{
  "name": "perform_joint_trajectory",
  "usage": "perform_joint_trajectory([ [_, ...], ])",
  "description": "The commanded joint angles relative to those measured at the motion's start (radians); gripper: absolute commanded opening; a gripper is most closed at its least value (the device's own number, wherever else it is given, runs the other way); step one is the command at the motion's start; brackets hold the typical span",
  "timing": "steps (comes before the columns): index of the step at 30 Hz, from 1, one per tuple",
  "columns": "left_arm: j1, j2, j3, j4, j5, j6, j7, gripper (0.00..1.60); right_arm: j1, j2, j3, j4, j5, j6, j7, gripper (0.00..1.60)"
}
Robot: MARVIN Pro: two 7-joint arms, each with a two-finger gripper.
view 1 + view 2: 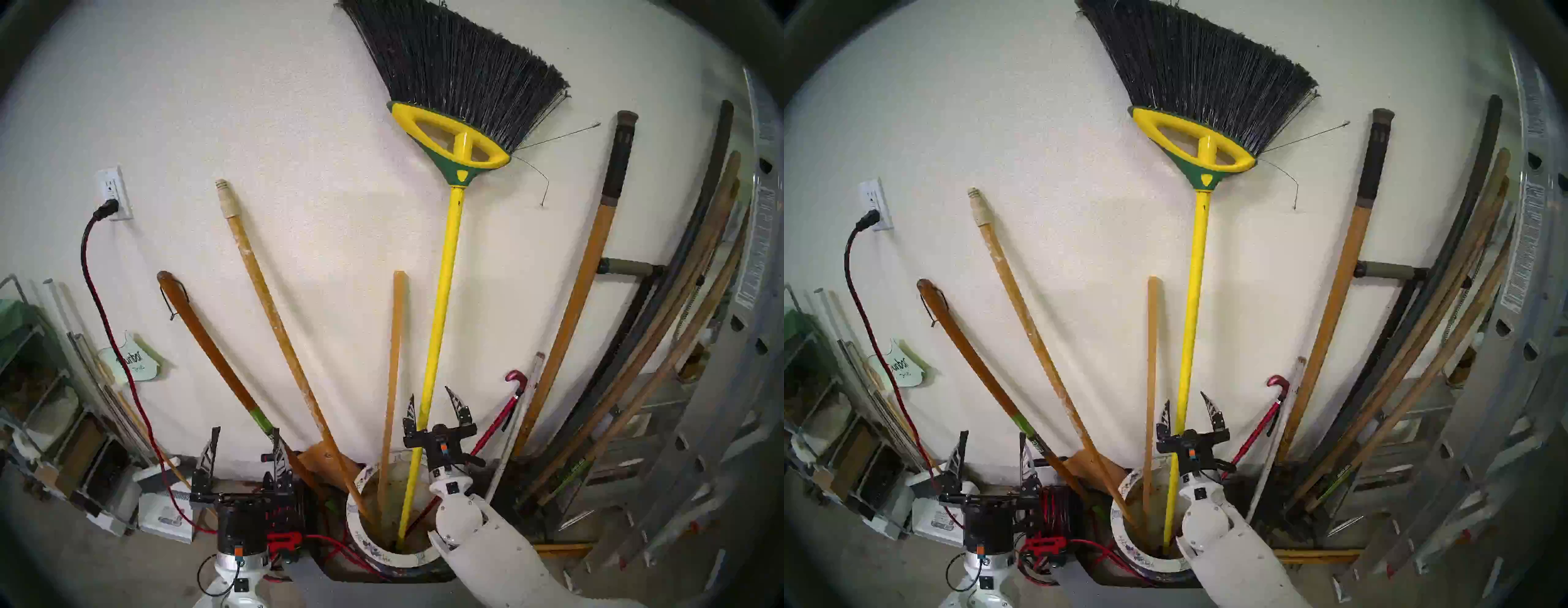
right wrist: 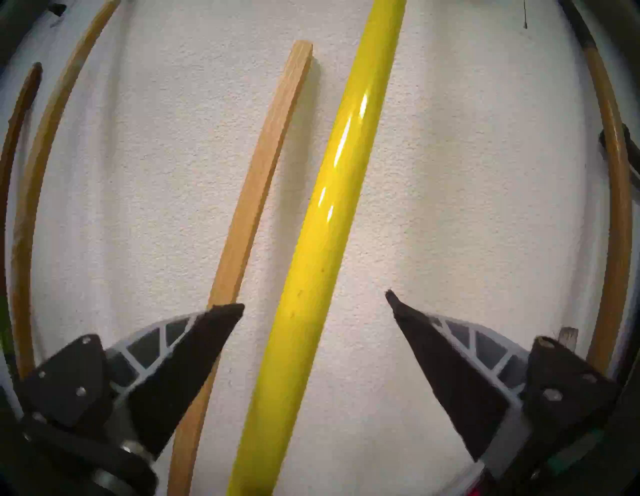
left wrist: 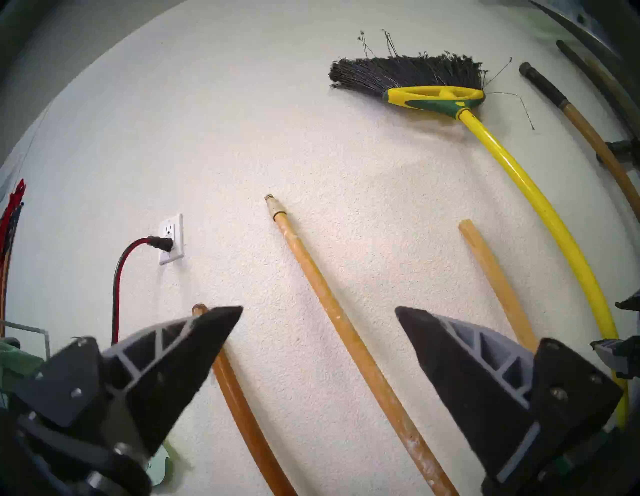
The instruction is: Take wooden sticks or brooms out of the pot
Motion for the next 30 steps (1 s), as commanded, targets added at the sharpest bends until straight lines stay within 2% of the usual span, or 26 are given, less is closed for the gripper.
perform_joint_trajectory([
  [1, -0.011, 0.003, 0.000, 0.005, -0.007, 0.001, -0.004, 1.60, 0.010, -0.008, 0.008, 0.024, 0.012, 0.017, 0.001, 1.60],
  [11, -0.019, 0.007, 0.003, 0.010, -0.013, 0.005, -0.014, 1.60, 0.041, -0.017, 0.023, 0.102, 0.038, 0.001, 0.021, 1.60],
  [16, -0.020, 0.008, 0.003, 0.007, -0.016, 0.009, -0.019, 1.60, 0.052, -0.010, 0.033, 0.116, 0.097, -0.030, 0.096, 1.60],
  [22, -0.024, 0.009, 0.003, 0.008, -0.019, 0.012, -0.024, 1.60, 0.061, -0.013, 0.039, 0.123, 0.121, -0.039, 0.133, 1.60],
  [30, -0.030, 0.011, 0.009, 0.003, -0.029, 0.024, -0.040, 1.60, 0.092, -0.024, 0.055, 0.183, 0.184, -0.036, 0.210, 1.60],
])
